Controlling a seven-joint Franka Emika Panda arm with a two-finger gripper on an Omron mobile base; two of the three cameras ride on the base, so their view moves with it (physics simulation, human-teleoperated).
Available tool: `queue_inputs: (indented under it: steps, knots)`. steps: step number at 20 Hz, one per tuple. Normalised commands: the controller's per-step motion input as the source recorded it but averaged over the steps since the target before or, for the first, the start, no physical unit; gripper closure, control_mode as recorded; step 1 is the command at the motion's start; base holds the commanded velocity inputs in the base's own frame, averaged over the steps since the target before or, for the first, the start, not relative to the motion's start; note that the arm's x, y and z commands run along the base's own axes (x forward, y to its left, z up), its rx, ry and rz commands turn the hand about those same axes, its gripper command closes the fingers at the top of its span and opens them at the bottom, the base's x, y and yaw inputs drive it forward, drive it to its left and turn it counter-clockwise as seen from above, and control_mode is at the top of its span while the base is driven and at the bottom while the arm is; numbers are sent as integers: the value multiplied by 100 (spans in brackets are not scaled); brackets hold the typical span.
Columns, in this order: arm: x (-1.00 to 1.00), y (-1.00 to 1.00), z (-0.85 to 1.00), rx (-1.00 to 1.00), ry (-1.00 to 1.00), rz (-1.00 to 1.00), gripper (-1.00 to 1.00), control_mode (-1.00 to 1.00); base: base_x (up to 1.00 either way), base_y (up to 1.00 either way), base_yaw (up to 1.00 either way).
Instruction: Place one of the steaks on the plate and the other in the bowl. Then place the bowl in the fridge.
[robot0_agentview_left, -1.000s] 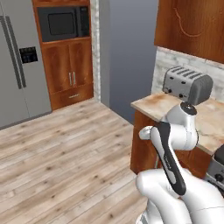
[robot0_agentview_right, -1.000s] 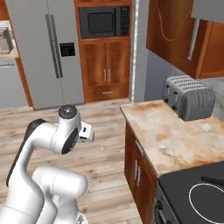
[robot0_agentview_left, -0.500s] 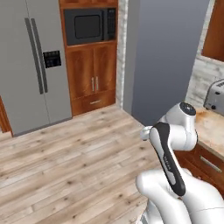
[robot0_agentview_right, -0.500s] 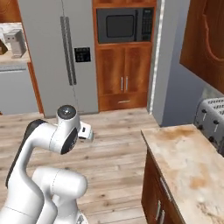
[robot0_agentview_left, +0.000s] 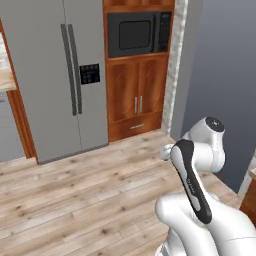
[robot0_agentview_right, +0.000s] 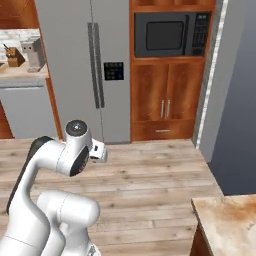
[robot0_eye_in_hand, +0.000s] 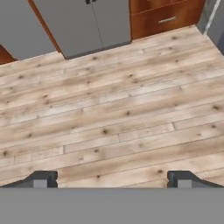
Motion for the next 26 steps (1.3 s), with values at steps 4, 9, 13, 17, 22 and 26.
queue_inputs:
  steps: [4,9,13,17,22,26]
  knots:
    - [0,0,0,0,0,0,-100,100,81,9,41]
    - [0,0,0,0,0,0,-100,100,67,0,40]
    - [0,0,0,0,0,0,-100,100,71,0,31]
    - [0,0,0,0,0,0,-100,100,87,0,25]
    - [0,0,0,0,0,0,-100,100,82,-2,19]
    - [0,0,0,0,0,0,-100,100,70,-9,10]
